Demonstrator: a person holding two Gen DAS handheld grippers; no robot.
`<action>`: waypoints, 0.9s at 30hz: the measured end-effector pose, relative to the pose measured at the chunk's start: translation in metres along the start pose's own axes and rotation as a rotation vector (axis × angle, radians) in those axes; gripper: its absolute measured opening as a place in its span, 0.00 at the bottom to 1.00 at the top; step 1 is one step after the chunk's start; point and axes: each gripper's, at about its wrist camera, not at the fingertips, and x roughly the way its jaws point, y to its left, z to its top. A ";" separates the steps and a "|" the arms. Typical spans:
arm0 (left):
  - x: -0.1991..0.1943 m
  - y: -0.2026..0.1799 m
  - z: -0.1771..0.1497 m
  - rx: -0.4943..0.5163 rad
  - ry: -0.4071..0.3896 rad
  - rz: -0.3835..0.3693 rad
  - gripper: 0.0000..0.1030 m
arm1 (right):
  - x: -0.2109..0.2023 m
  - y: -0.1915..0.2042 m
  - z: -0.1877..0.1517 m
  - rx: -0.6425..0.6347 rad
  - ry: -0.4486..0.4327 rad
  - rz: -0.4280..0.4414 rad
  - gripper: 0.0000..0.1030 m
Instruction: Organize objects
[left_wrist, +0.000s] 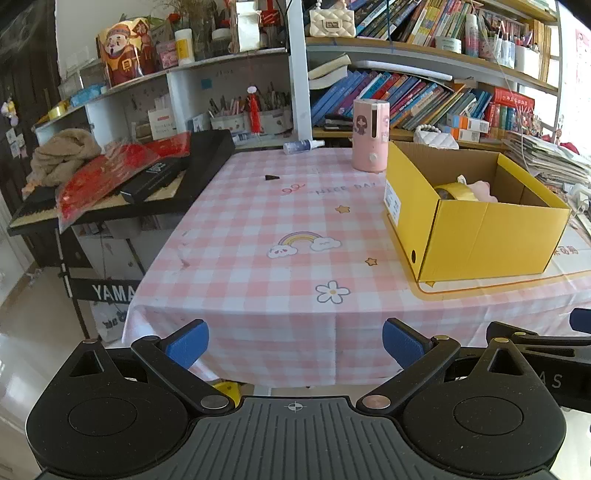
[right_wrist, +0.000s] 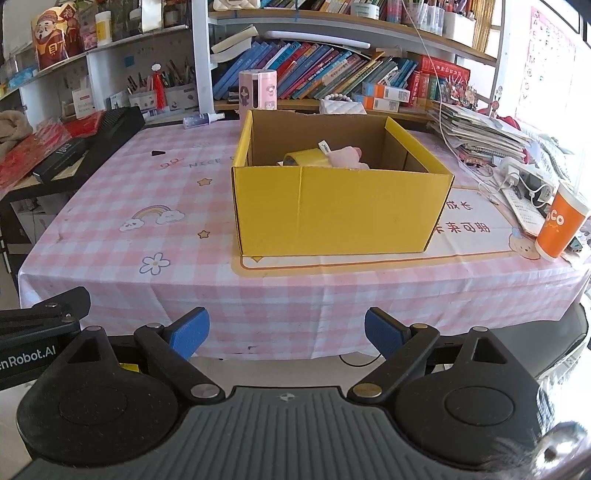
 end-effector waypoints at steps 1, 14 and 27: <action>0.001 0.000 0.000 -0.002 0.005 -0.002 0.99 | 0.001 0.000 0.001 -0.001 0.002 -0.002 0.88; 0.005 0.002 0.006 -0.015 0.010 -0.005 0.99 | 0.007 0.004 0.006 -0.008 0.001 -0.007 0.88; 0.009 0.004 0.007 -0.019 0.003 -0.014 0.98 | 0.013 0.005 0.009 -0.007 0.010 -0.006 0.88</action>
